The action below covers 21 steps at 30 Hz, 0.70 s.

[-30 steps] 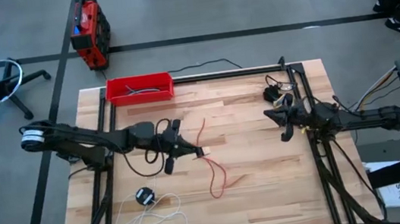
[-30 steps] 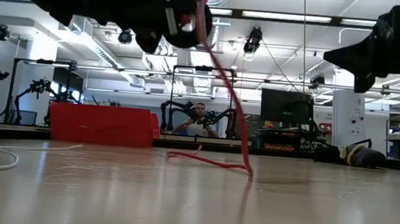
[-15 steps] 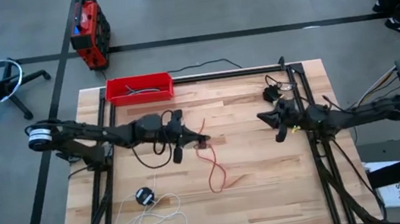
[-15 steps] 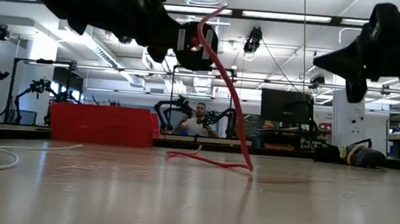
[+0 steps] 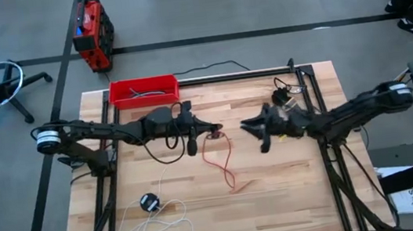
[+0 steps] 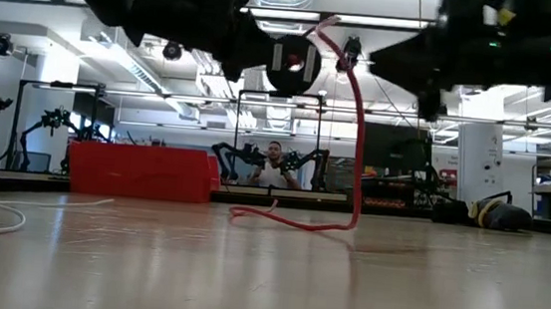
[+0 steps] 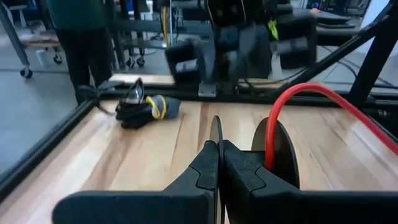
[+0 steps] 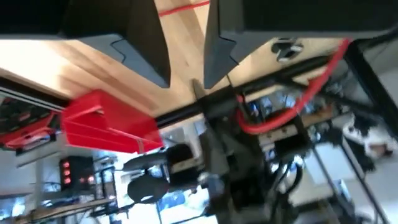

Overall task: Coil cords
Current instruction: Coil the red wire onto the black spool

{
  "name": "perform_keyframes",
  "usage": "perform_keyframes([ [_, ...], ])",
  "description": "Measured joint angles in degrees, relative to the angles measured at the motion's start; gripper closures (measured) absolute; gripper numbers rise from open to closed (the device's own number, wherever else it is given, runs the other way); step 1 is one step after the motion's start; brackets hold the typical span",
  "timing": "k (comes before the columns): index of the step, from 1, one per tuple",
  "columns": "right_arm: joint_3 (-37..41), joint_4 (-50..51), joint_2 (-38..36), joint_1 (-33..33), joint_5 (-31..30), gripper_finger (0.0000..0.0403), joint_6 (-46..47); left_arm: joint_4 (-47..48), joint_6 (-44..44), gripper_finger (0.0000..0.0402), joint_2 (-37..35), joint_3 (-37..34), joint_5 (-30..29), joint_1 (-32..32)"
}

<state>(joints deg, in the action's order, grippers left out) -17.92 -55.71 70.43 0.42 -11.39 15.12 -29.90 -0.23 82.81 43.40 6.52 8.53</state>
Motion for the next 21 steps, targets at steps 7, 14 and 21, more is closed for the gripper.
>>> perform_keyframes([
  [7,-10.0,1.5,7.2,2.8,8.4,0.0286,-4.4,12.5,1.5,0.0401,-6.5,6.2,2.0,-2.9],
  [14,-14.6,14.9,7.3,3.6,8.4,0.0300,-6.2,13.3,4.7,0.0401,-8.7,7.0,-0.3,-3.7],
  [21,-17.5,24.9,6.5,3.7,8.4,0.0320,-6.2,13.3,2.5,0.0401,-7.3,4.2,-6.0,-3.7],
])
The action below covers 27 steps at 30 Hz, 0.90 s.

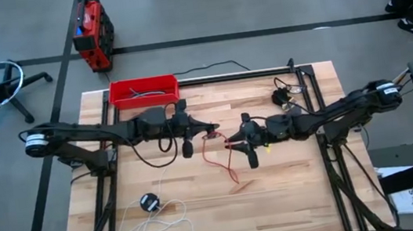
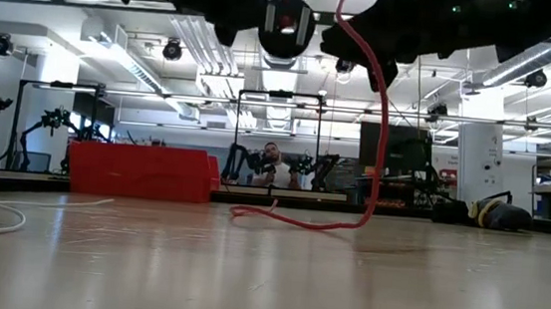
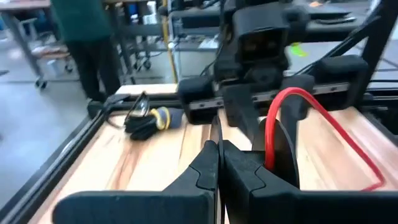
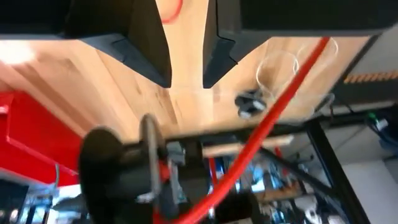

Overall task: Coil cords
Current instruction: Coil the red wire onto the black spool

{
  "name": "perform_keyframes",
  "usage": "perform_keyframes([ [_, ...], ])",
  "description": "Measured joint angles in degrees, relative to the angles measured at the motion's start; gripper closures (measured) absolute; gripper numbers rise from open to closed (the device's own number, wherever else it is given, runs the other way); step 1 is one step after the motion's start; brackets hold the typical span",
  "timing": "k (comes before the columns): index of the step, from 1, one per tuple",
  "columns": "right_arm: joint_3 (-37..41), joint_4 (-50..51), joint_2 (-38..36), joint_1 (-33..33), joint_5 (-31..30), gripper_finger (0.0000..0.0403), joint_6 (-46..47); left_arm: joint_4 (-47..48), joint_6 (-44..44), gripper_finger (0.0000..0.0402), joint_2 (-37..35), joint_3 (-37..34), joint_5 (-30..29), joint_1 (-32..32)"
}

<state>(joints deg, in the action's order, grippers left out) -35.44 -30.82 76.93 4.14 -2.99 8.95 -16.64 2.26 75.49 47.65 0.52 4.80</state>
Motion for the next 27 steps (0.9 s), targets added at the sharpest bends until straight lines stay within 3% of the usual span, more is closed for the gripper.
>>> perform_keyframes([
  [3,-0.9,8.0,-1.8,0.0,-1.6,0.0329,-0.6,-0.4,-3.0,0.0401,0.7,-1.0,-0.9,0.0],
  [8,-2.1,23.5,-6.0,0.0,-11.2,0.0344,0.5,-2.1,-6.0,0.0401,2.6,-4.2,-2.9,-0.2],
  [11,-1.9,25.2,-7.1,0.0,-13.8,0.0350,0.5,-6.7,-7.6,0.0401,5.2,-6.8,-3.2,-0.2],
  [16,-1.7,26.0,-5.7,0.0,-13.7,0.0353,2.6,-16.4,-11.7,0.0401,11.7,-9.9,-12.6,-0.7],
  [18,-1.6,27.6,-5.3,0.0,-13.6,0.0351,5.0,-17.6,-13.8,0.0401,13.7,-9.9,-13.7,-0.7],
  [23,-1.7,26.0,-3.5,0.3,-11.7,0.0353,17.8,-14.3,-9.9,0.0401,15.0,-7.5,-12.3,-1.3],
  [27,-3.8,31.7,-3.9,2.4,-8.0,0.0360,18.2,-6.6,-1.3,0.0401,14.6,-4.1,-15.0,-0.6],
])
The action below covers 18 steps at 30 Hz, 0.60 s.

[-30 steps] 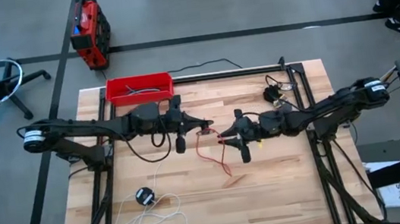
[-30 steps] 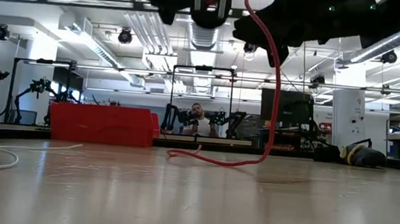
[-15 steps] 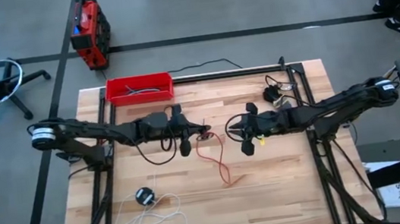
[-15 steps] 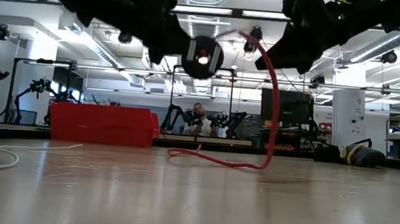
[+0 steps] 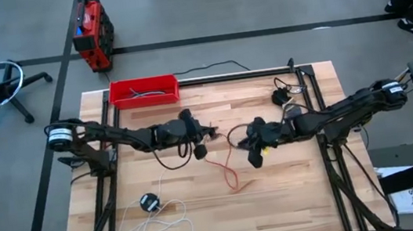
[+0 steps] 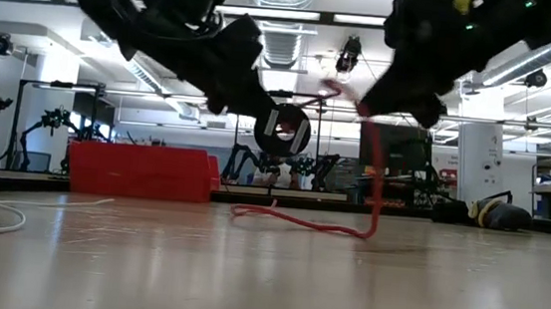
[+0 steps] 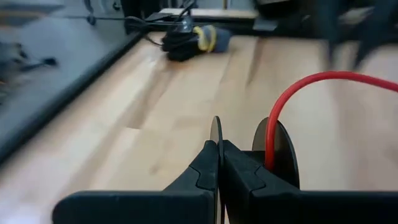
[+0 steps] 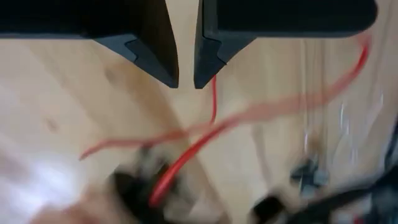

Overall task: Coil cords
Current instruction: Coil the red wire onto the black spool

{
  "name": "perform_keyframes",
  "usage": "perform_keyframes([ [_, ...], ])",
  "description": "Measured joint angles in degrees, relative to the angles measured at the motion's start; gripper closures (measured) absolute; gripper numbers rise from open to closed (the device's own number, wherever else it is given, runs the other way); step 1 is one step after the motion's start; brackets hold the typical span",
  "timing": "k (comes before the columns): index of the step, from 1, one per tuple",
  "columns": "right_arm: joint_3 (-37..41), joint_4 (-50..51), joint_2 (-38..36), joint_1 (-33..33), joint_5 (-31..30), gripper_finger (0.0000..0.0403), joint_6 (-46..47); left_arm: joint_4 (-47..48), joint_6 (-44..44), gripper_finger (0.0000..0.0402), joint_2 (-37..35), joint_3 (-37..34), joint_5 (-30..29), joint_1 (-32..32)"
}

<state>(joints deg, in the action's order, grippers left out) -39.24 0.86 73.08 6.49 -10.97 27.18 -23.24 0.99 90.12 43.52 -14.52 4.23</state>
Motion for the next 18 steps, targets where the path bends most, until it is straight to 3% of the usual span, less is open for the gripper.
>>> perform_keyframes([
  [6,-2.1,-1.3,0.1,1.2,-10.9,0.0374,2.1,1.8,10.5,0.0401,-0.8,1.7,-7.0,0.0],
  [11,-1.7,-10.1,4.1,1.2,-11.4,0.0366,3.4,1.3,14.1,0.0401,-0.6,0.4,-7.5,-0.1],
  [18,-1.6,-21.2,11.2,1.2,-11.6,0.0313,4.9,1.4,15.0,0.0401,-2.1,-0.2,-7.5,-0.3],
])
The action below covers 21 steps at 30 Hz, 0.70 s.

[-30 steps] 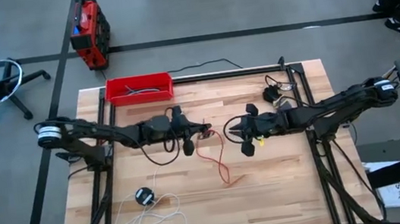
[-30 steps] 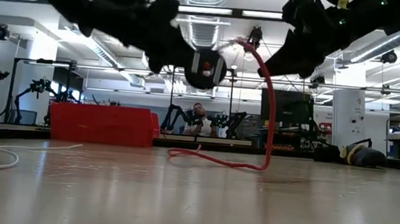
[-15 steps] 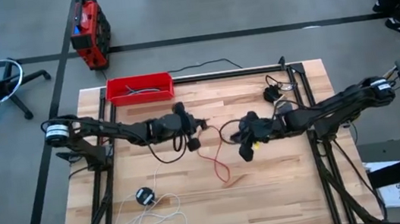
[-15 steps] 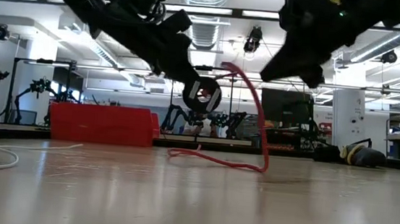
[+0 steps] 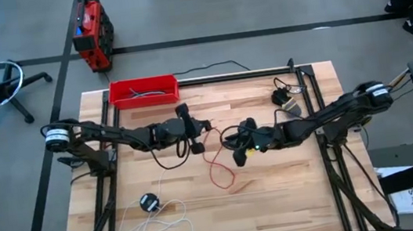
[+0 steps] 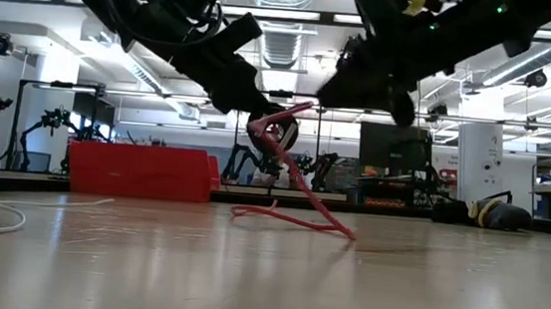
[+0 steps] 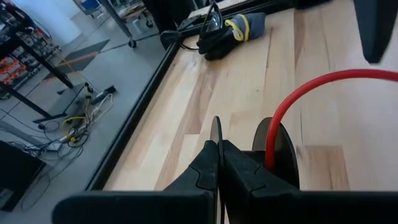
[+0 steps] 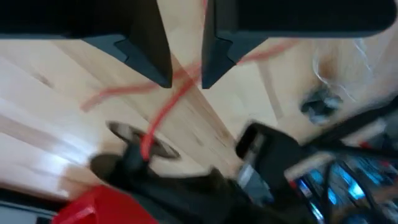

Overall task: Coil cords
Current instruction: Coil the red wire onto the black spool

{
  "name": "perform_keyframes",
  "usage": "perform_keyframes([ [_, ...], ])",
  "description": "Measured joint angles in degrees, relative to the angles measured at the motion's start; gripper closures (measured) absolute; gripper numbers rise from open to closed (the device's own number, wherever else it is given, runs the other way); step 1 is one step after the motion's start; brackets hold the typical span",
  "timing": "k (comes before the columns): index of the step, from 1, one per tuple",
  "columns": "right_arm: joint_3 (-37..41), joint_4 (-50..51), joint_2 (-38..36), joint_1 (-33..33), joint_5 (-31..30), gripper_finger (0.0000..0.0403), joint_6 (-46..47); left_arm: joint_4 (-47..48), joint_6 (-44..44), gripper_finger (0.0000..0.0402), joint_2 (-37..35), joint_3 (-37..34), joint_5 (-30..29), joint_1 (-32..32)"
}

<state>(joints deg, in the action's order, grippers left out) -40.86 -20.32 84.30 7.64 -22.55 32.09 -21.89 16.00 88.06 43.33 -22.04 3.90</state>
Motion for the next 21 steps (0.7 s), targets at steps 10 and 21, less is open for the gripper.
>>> perform_keyframes([
  [10,0.0,0.3,-5.7,0.5,1.0,0.0259,-15.7,1.1,-0.8,0.0401,-8.6,0.0,3.3,-1.2],
  [21,-5.0,-0.2,-17.2,3.6,1.7,0.0276,-35.3,-13.0,-6.7,0.0401,-19.4,0.1,24.7,-1.2],
])
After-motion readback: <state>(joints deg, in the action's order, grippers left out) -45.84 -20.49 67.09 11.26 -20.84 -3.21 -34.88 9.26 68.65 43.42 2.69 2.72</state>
